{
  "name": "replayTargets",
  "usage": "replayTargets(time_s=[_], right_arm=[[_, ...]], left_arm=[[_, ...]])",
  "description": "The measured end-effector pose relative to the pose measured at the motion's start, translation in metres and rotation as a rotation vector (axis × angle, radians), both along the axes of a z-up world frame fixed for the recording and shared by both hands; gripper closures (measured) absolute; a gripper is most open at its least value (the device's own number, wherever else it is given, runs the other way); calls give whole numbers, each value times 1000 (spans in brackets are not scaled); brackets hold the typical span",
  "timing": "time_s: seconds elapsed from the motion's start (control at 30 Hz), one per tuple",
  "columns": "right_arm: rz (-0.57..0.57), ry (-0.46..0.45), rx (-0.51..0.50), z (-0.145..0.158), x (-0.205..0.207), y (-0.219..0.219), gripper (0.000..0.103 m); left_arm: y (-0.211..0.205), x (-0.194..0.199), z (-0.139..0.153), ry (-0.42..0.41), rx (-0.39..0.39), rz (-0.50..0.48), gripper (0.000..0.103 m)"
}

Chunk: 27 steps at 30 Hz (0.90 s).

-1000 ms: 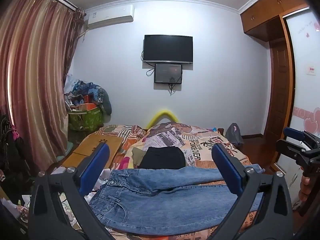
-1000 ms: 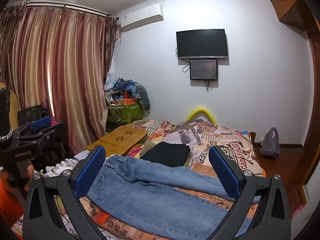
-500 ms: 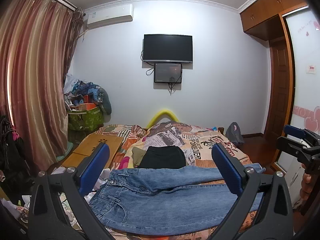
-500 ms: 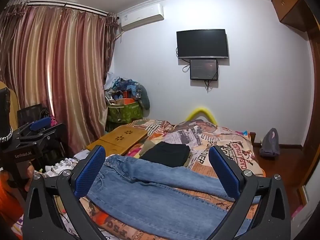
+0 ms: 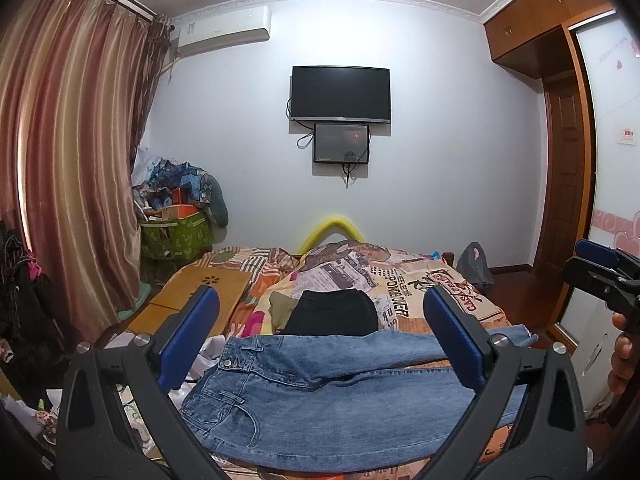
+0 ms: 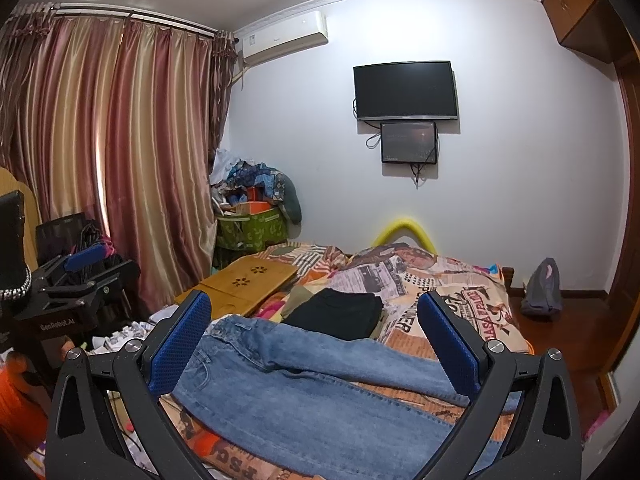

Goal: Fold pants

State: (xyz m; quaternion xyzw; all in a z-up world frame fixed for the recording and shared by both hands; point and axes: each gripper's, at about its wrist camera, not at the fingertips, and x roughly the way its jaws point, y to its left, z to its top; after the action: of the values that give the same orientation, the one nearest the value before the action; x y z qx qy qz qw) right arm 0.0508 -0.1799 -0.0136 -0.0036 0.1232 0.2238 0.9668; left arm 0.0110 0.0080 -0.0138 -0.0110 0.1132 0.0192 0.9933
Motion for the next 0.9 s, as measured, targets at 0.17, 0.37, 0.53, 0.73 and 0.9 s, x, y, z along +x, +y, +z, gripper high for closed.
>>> replayTargets(time_s=[0.17,0.37,0.53,0.73,0.9], right_arm=[[1,2,0,1,1,0,0],[4,6,3,1,2,1,0],[10,12,-1,1,6,1,0],[9,13,0,1,6,2,0],[4,12,-3,0,5,3,0]], left_arm=[[3,3,-1,7,-8,-3,0],[5,4,1,8,-9,-8,0],[6,4,-1,12,-12,-12,0],[7,5,-1,13,-18,-21,0],[10,3,-3,13,-23,-25,0]])
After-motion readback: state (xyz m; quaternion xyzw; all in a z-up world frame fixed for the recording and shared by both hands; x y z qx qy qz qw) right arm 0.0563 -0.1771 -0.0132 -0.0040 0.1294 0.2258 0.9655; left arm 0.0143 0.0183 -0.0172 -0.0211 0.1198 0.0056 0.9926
